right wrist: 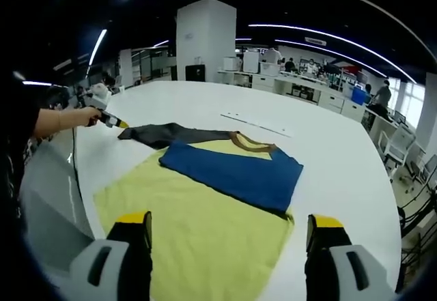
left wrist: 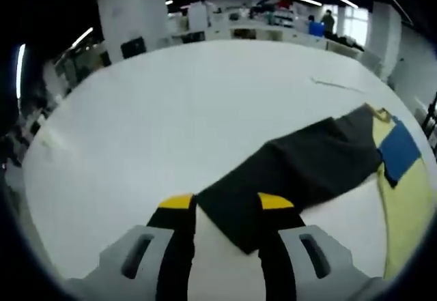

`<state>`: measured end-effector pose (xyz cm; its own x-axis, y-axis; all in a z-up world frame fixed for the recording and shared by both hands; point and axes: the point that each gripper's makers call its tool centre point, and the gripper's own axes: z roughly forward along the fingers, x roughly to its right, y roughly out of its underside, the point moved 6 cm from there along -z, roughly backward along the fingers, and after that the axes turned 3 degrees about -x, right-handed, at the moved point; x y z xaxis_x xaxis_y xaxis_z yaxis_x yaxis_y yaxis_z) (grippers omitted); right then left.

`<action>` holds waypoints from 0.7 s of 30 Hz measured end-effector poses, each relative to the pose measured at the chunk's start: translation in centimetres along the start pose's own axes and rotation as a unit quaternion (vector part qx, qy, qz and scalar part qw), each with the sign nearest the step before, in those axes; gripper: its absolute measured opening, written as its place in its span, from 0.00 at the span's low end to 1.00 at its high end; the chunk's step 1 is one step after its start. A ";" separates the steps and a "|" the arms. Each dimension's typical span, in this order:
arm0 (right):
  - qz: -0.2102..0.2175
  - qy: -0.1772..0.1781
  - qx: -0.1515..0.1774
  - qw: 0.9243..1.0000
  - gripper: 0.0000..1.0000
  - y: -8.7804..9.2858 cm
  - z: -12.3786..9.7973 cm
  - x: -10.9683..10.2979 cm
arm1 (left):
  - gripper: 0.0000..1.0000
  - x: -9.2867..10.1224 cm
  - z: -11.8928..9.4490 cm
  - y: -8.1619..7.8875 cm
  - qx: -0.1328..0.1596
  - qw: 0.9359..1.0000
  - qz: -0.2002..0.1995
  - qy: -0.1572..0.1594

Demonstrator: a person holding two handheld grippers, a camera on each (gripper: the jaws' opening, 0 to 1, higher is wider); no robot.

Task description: Fold the garment on the visible template until the final outline fits inside the template.

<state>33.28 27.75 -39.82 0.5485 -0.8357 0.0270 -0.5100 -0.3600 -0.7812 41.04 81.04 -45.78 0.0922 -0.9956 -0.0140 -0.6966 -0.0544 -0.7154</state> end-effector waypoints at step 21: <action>0.011 -0.002 0.018 1.000 0.94 -0.1 -0.3 -0.4 | 0.22 1.9 -1.2 3.6 -0.020 0.991 -0.130 -0.003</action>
<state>32.90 27.99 -39.55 0.5407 -0.8412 0.0072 -0.4978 -0.3269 -0.8033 37.88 78.82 -47.58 0.2764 -0.9473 0.1622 -0.6760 -0.3116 -0.6678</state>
